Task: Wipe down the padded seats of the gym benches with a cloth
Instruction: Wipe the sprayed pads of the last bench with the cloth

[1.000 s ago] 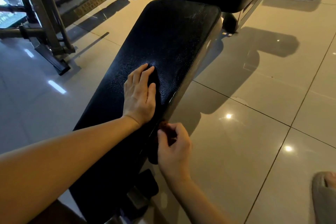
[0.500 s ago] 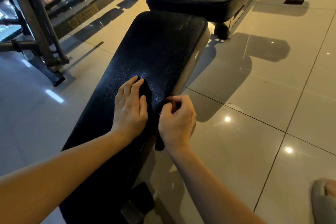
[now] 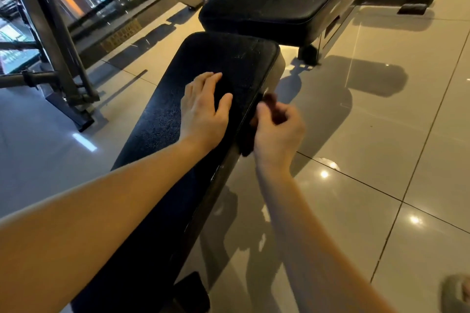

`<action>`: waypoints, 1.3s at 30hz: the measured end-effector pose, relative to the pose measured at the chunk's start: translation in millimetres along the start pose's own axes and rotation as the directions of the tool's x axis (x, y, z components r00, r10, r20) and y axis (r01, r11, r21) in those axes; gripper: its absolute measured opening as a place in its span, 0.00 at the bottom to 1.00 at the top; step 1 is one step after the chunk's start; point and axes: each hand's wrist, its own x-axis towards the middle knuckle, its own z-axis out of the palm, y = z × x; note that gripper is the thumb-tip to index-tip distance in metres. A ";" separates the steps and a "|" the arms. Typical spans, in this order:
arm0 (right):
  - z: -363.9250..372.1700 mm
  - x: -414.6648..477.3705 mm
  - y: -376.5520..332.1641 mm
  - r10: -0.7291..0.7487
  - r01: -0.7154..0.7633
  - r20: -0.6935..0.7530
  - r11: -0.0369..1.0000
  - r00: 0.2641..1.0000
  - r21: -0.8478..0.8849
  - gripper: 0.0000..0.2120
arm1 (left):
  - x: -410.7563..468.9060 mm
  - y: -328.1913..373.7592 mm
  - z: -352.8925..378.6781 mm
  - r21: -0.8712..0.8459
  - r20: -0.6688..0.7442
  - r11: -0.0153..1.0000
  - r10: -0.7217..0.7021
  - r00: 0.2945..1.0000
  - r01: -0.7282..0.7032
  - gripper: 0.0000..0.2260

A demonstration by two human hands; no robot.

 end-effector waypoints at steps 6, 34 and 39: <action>-19.9 -70.0 17.6 -0.088 0.101 0.204 0.993 0.975 -0.053 0.03 | -5.1 -3.3 7.1 0.012 -0.027 1.000 0.014 1.000 -0.013 0.23; 2.7 27.8 -7.1 -0.149 0.153 0.062 0.985 0.987 -0.077 0.08 | -4.1 -3.2 7.9 0.057 -0.062 0.998 0.017 0.998 -0.013 0.21; 2.6 16.2 1.6 -0.231 0.239 0.074 0.965 0.970 -0.110 0.05 | -4.4 1.6 6.5 0.060 -0.051 0.998 0.010 0.999 -0.007 0.21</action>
